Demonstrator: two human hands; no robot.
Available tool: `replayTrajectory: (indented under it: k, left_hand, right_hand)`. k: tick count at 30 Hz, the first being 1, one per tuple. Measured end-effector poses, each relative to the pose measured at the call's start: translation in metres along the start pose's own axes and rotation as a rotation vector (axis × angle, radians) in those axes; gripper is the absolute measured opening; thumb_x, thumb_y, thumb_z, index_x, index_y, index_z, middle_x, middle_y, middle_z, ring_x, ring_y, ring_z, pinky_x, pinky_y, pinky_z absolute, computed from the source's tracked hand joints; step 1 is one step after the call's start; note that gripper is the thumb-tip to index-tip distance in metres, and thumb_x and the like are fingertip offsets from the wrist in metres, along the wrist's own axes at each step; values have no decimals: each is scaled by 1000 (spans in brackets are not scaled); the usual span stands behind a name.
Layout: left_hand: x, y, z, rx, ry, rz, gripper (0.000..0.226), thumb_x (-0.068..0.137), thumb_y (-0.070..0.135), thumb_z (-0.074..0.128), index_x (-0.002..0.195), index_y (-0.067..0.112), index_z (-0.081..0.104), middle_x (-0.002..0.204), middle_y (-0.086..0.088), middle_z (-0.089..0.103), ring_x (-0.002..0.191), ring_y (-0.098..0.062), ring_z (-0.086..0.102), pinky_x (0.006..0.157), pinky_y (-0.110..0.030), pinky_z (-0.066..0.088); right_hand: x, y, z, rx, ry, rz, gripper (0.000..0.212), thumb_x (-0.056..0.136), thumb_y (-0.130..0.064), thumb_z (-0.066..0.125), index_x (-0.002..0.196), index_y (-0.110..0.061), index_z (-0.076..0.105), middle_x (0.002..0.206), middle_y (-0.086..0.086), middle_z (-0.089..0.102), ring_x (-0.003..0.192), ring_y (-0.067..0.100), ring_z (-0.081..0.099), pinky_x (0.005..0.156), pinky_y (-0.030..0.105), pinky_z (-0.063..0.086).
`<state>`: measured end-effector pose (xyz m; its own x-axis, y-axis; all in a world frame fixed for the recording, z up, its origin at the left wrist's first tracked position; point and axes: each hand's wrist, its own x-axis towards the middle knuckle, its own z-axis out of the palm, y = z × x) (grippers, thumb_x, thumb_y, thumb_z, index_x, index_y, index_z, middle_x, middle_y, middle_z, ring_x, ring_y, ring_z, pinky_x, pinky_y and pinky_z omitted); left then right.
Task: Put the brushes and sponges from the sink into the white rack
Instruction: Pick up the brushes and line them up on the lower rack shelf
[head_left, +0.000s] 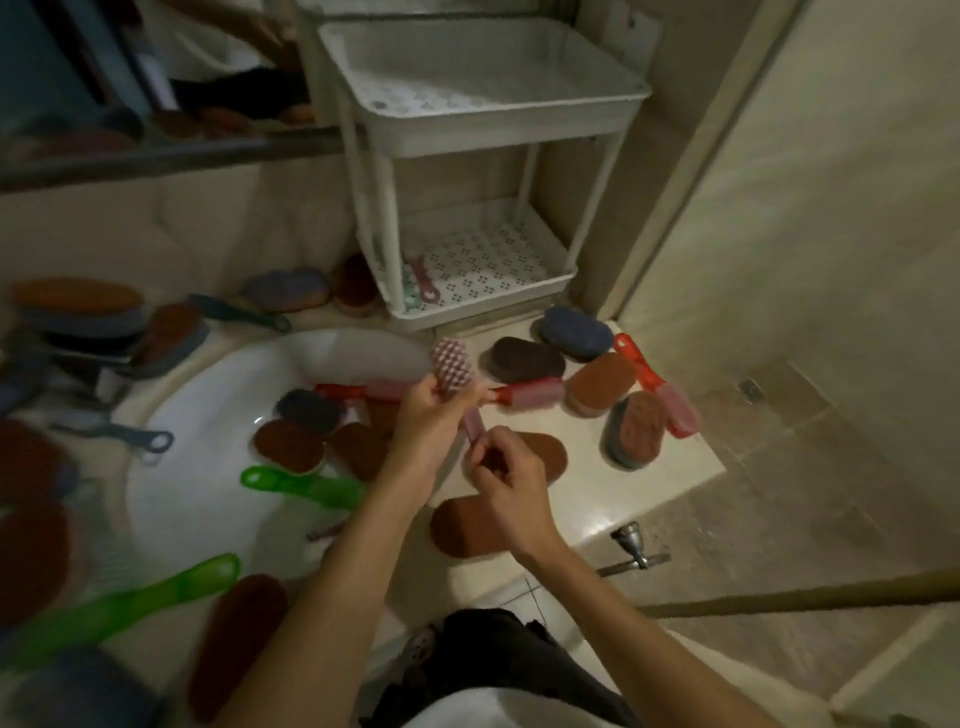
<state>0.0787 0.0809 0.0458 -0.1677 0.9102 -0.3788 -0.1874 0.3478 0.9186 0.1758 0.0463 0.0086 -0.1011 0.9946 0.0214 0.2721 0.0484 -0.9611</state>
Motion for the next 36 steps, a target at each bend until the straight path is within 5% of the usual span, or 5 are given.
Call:
replayTrajectory:
  k: [7,12,16,20,36]
  left_hand:
    - [-1,-5,-134,-174,606,-12,12,94,14,50,100,6,43,67,-6,52,30,-1,51,37,-14,45]
    - [-9,-33,-195,-144,780,-173,12,91,12,52,101,7,46,69,-5,54,38,-9,46,31,-12,32]
    - [-9,-63,-205,-130,788,-303,11,88,4,50,98,9,50,69,-5,55,35,-8,45,32,-13,31]
    - [-4,-84,-200,-100,825,-367,32,87,2,51,118,-6,48,69,-5,55,37,-10,50,29,-11,32]
    - [-2,-42,-162,137,653,-212,19,88,6,54,104,8,45,95,-15,58,59,-12,52,51,-21,42]
  right_hand:
    - [35,13,91,-98,-430,191,22,86,-12,52,67,-24,54,80,6,59,82,28,61,83,49,52]
    - [69,46,135,-630,-871,223,25,88,-17,62,66,-23,51,94,11,65,94,22,55,76,25,37]
    - [84,83,155,-919,-1038,251,35,93,-21,55,122,-2,54,120,16,57,119,31,53,84,30,43]
    - [88,116,162,-1062,-1177,171,29,92,-11,50,117,4,57,113,17,62,109,32,60,75,30,45]
    - [91,39,104,-855,-726,10,24,91,-18,54,108,-2,54,104,15,63,99,29,61,74,31,40]
